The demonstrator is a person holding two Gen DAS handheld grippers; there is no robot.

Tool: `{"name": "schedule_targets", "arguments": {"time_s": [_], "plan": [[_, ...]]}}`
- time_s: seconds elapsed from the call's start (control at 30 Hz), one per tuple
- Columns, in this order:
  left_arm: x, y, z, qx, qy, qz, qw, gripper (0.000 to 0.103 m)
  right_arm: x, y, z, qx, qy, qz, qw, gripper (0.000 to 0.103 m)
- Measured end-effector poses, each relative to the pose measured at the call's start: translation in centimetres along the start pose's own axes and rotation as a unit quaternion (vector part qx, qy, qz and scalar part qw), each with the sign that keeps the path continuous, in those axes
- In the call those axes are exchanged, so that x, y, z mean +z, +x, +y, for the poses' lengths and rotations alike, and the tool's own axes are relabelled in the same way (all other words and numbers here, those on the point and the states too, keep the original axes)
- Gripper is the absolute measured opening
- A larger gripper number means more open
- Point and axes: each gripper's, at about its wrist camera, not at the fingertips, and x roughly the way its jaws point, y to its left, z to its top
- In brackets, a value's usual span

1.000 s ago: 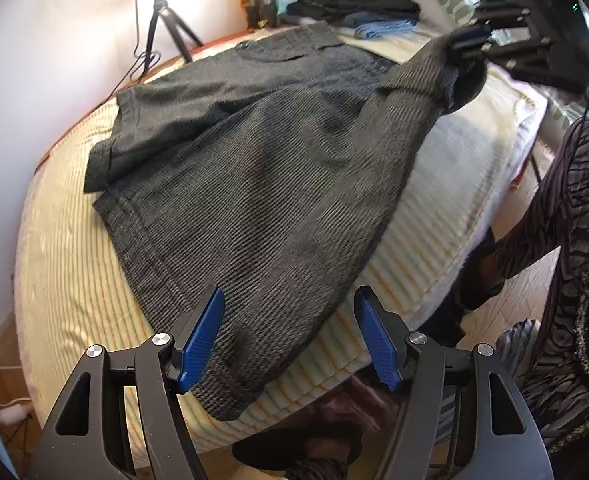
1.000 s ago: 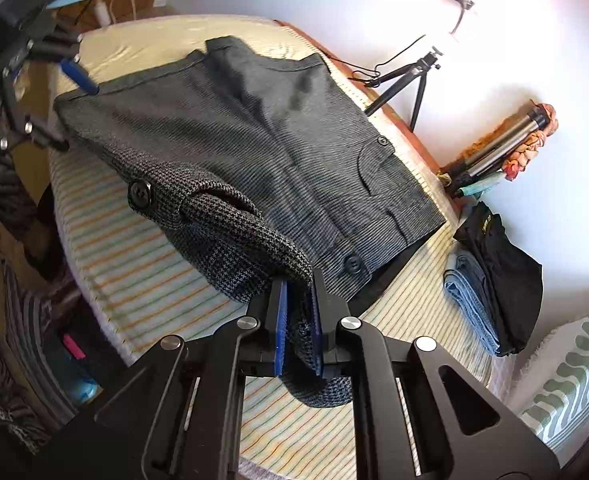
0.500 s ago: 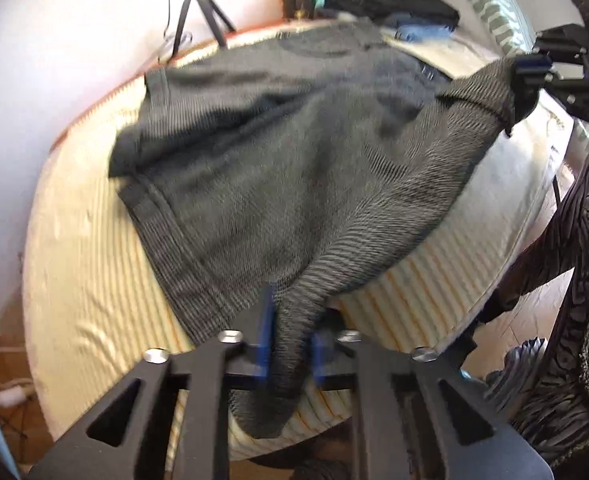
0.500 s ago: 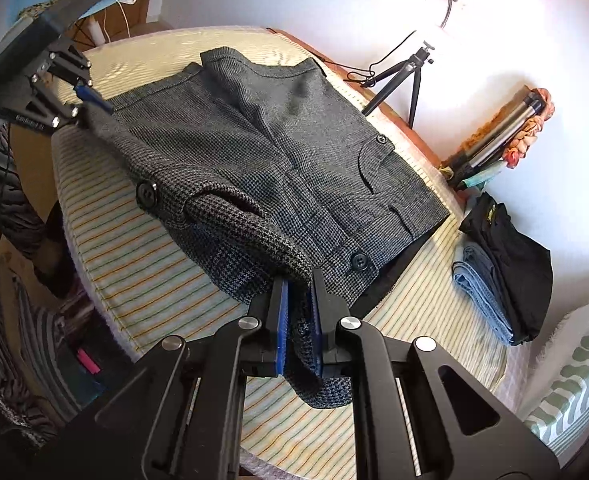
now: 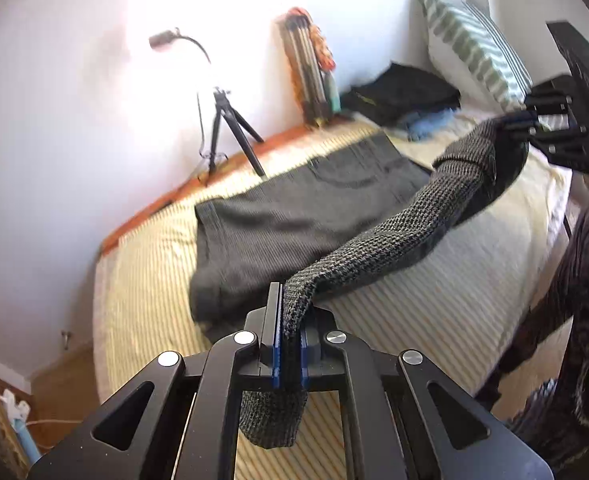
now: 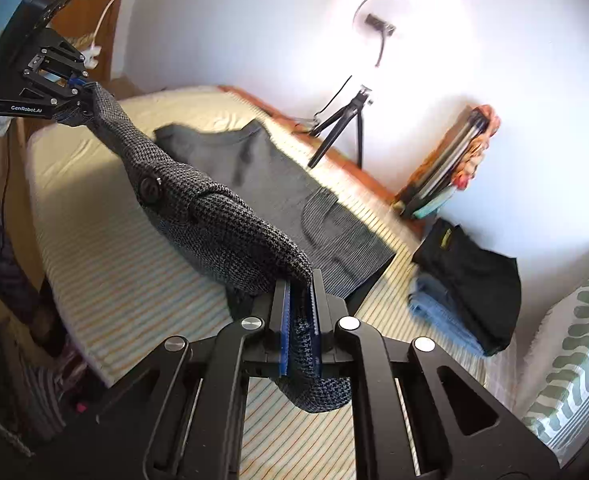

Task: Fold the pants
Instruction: 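Grasp the hem with the left tool while the right tool folds it toward the waistband, then open both tools to release the folded hem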

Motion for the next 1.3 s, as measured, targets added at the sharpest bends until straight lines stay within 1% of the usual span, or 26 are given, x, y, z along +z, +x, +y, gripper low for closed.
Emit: {"name": "schedule_targets", "arguments": {"time_s": [0.13, 0.27, 0.43, 0.53, 0.63, 0.73, 0.83, 0.9, 1.03, 1.13, 1.23, 1.27, 1.3], "plan": [[2.1, 1.1, 1.7, 0.013, 0.008, -0.010, 0.9998, 0.005, 1.7, 1.1, -1.3, -0.013, 0.005, -0.011, 1.000, 0.008], [4.6, 3.2, 3.1, 0.020, 0.003, -0.015, 0.9997, 0.004, 4.0, 3.5, -3.7, -0.026, 0.015, -0.012, 0.999, 0.008], [8.4, 6.9, 5.0, 0.028, 0.002, -0.015, 0.9995, 0.004, 6.5, 7.6, -7.3, -0.044, 0.022, -0.002, 0.999, 0.008], [10.2, 9.0, 6.0, 0.031, -0.001, -0.011, 0.9995, 0.004, 7.4, 10.5, -9.3, -0.043, 0.036, 0.009, 0.998, 0.008], [11.5, 12.6, 7.2, 0.028, -0.007, 0.005, 0.9996, 0.004, 7.6, 13.8, -10.7, -0.031, 0.047, 0.032, 0.998, 0.008], [11.8, 16.0, 7.6, 0.027, -0.002, 0.027, 0.9993, 0.004, 6.9, 17.4, -11.9, -0.013, 0.063, 0.059, 0.996, 0.008], [11.6, 19.3, 7.5, 0.027, 0.006, 0.051, 0.9983, 0.004, 6.1, 20.7, -12.5, -0.004, 0.067, 0.087, 0.994, 0.008], [11.4, 21.8, 7.6, 0.024, 0.006, 0.070, 0.9972, 0.004, 5.6, 22.7, -12.8, 0.006, 0.074, 0.106, 0.992, 0.008], [10.8, 25.4, 7.7, 0.013, 0.000, 0.097, 0.9952, 0.004, 4.6, 26.3, -13.1, 0.022, 0.081, 0.143, 0.986, 0.008], [10.4, 27.5, 7.8, 0.005, -0.008, 0.110, 0.9939, 0.004, 3.9, 28.2, -13.4, 0.028, 0.086, 0.158, 0.983, 0.008], [9.8, 28.8, 7.7, 0.001, -0.003, 0.125, 0.9921, 0.005, 3.6, 29.3, -13.6, 0.035, 0.091, 0.168, 0.981, 0.008], [9.7, 29.1, 7.6, 0.002, -0.001, 0.127, 0.9918, 0.008, 3.5, 29.6, -13.7, 0.036, 0.092, 0.170, 0.981, 0.008], [9.8, 29.3, 7.6, 0.003, -0.001, 0.129, 0.9917, 0.009, 3.5, 29.8, -13.8, 0.036, 0.093, 0.171, 0.980, 0.008]]}}
